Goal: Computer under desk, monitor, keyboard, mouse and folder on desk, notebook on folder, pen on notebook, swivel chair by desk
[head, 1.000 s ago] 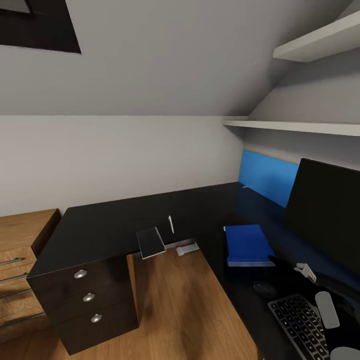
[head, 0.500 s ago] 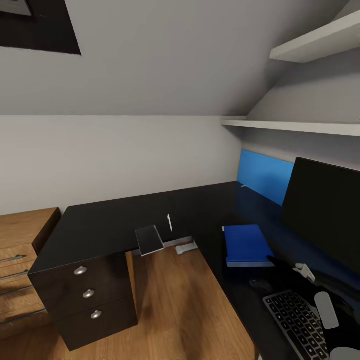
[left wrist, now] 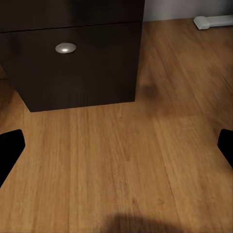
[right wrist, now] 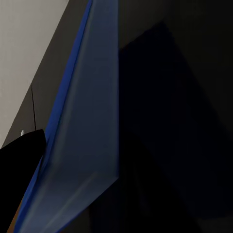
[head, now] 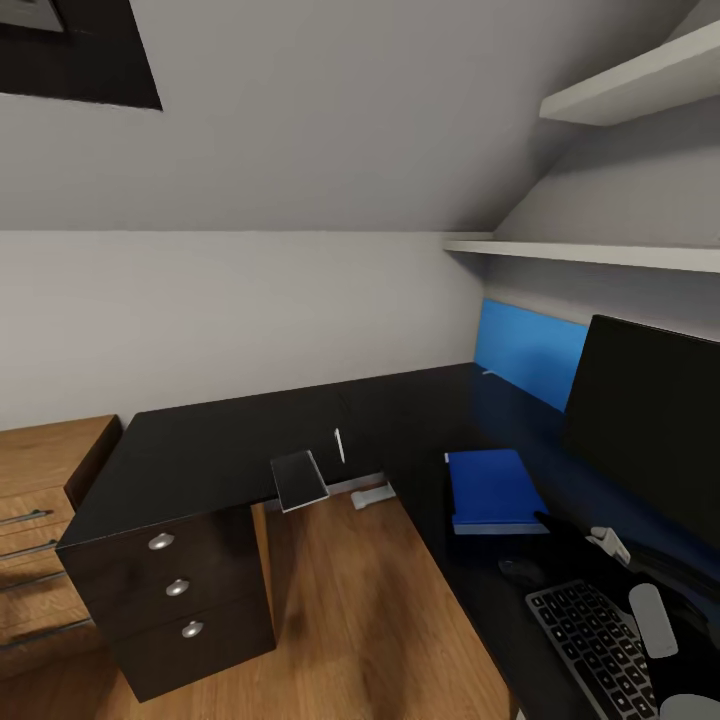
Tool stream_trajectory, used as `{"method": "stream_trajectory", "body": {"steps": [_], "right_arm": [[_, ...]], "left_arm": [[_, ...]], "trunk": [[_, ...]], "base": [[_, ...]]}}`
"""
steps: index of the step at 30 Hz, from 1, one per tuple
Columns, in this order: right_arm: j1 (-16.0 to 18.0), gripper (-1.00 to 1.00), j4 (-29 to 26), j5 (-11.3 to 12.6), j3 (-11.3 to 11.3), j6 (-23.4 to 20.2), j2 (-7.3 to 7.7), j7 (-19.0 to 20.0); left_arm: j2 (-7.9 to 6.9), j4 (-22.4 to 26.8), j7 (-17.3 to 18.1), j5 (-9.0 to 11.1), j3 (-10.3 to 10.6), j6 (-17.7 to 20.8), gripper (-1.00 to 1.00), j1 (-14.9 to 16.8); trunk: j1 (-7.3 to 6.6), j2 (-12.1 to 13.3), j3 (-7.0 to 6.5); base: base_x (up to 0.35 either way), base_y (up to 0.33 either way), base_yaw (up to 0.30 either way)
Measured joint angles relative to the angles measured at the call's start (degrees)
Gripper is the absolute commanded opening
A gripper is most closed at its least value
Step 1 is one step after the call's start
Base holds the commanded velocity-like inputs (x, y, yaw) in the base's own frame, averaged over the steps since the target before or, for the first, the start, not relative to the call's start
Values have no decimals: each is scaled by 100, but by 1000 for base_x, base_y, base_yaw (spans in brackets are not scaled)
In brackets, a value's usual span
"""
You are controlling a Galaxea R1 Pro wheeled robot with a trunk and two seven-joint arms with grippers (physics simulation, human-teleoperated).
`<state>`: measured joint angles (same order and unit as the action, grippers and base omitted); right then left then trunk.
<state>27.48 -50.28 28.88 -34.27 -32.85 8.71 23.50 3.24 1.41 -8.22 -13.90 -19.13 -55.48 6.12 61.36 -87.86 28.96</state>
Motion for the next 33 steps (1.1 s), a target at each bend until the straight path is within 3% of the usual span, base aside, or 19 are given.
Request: {"method": "stream_trajectory", "body": {"steps": [33], "right_arm": [[1, -100, -2, 15, -4, -22, 0, -10]], "left_arm": [[8, 0, 9, -10, 9, -13, 100, 0]], "trunk": [[0, 0, 0]], "base": [[0, 0, 0]]}}
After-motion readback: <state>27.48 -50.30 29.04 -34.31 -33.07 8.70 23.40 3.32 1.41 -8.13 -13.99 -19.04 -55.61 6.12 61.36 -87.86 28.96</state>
